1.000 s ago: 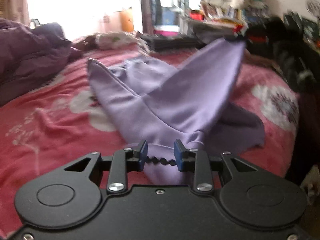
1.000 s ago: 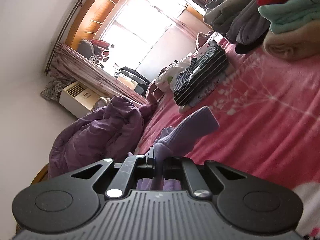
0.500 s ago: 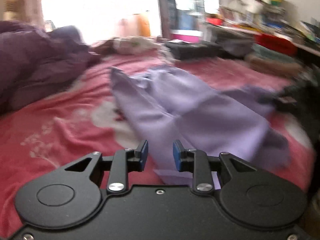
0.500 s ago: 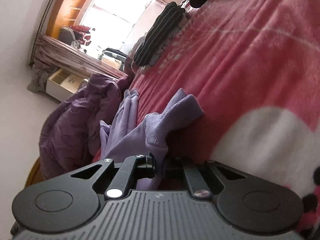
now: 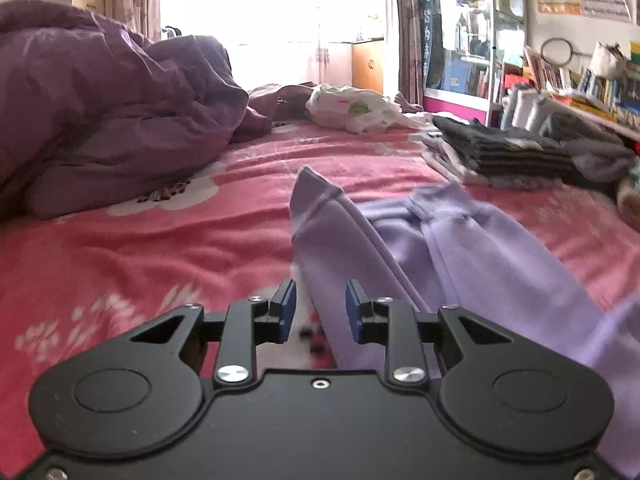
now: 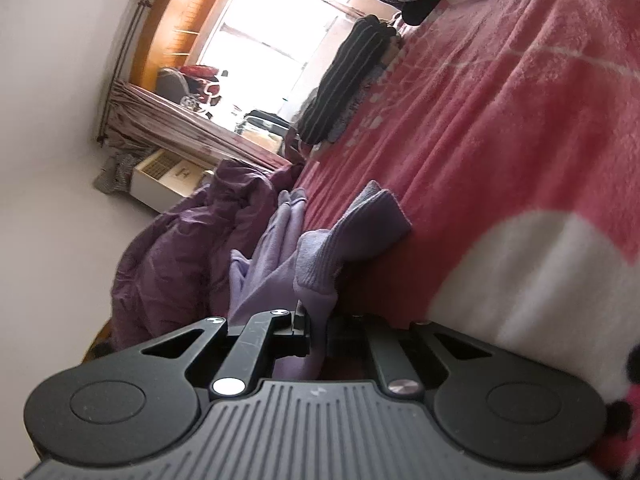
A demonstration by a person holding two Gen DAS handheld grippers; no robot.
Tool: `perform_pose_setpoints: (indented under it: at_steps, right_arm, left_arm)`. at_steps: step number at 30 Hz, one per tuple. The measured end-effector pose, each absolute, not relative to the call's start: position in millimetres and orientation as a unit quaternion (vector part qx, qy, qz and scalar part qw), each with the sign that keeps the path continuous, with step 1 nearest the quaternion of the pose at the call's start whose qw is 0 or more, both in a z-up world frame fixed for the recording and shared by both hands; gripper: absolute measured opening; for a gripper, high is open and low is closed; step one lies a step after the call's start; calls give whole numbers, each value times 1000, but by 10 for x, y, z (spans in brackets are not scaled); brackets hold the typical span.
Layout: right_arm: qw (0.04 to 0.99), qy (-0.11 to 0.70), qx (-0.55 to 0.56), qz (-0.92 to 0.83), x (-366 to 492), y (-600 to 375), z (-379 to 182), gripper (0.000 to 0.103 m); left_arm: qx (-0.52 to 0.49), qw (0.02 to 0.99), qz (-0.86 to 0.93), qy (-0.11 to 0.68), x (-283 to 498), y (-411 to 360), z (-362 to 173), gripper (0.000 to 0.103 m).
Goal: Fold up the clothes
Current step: 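Open the left gripper while the right gripper keeps holding the folded hem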
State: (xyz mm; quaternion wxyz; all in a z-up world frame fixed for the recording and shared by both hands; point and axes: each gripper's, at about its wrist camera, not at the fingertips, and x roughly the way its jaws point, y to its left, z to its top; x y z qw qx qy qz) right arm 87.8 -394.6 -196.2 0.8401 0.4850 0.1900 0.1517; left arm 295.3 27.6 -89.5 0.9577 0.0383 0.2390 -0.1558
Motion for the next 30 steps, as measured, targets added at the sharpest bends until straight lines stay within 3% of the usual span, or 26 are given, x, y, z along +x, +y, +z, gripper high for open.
perform_pose_setpoints:
  at_steps: [5, 11, 18, 24, 30]
  right_arm:
    - [840, 186, 483, 160, 884, -3948, -1971, 13]
    - [839, 187, 482, 166, 892, -3953, -1984, 14]
    - [841, 187, 480, 166, 885, -3951, -1979, 14]
    - [842, 189, 477, 166, 897, -3941, -1991, 14]
    - [844, 190, 472, 170, 923, -3916, -2001, 14]
  left_arm:
    - [20, 960, -163, 228, 3383, 216, -863, 26]
    - [139, 911, -262, 285, 3574, -169, -1078, 22]
    - [98, 941, -232, 226, 3774, 39, -703, 23]
    - [155, 912, -252, 285, 4054, -360, -1147, 22]
    - [123, 922, -245, 273, 3991, -169, -866, 22]
